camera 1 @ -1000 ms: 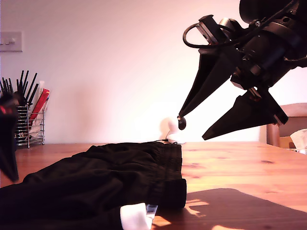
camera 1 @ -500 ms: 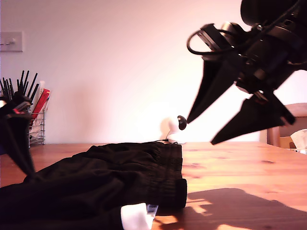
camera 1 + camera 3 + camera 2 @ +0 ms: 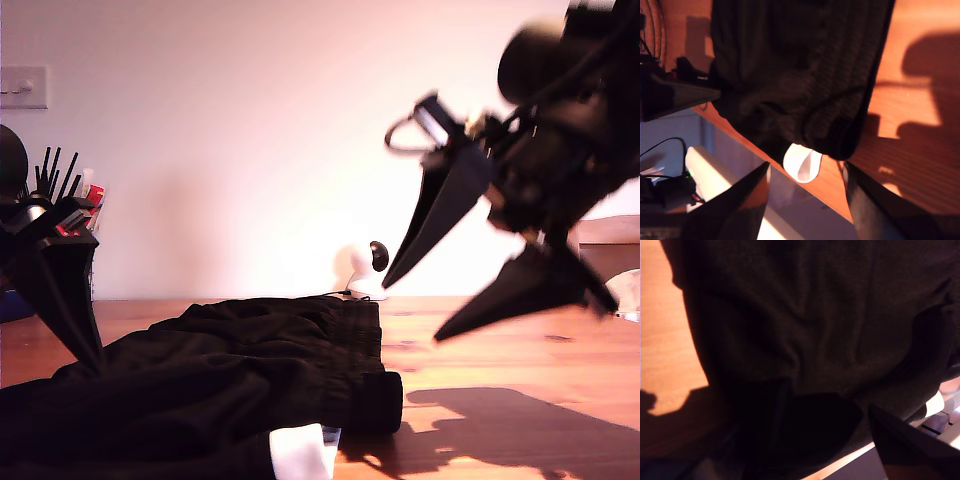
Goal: Fold the shorts in front of you. After folding it, place it to the left side.
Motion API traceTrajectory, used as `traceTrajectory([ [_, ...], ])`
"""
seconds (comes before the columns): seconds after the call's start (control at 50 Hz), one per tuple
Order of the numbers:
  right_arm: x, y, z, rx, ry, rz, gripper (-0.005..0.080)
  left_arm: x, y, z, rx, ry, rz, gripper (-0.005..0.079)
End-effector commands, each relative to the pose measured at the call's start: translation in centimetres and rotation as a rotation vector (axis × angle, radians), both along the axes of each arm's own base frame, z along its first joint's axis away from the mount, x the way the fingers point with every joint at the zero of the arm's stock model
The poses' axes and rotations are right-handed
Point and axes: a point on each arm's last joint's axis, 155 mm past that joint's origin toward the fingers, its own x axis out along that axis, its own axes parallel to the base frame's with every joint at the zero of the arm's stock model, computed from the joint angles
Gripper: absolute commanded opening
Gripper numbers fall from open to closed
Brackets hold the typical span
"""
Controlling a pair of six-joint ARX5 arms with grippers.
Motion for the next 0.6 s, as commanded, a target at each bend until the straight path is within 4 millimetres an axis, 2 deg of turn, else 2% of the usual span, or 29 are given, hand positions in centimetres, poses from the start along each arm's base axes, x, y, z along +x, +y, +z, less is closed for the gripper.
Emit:
traceTrajectory([
  [0.0, -0.2, 0.4, -0.6, 0.013, 0.023, 0.01, 0.0422, -1.6, 0.3, -1.8, 0.024, 0.07, -0.006, 0.0647],
  [0.2, 0.5, 0.3, -1.4, -0.007, 0.018, -0.017, 0.0422, -1.6, 0.3, -1.8, 0.024, 0.067, -0.009, 0.0646],
  [0.3, 1.0, -0.3, -2.4, -0.057, 0.01, -0.042, 0.0424, -1.6, 0.3, -1.8, 0.024, 0.063, -0.015, 0.0646],
  [0.58, 0.6, 0.6, -4.6, -0.069, 0.059, -0.031, 0.0449, -1.5, 0.3, -1.8, 0.024, 0.054, -0.022, 0.0646],
])
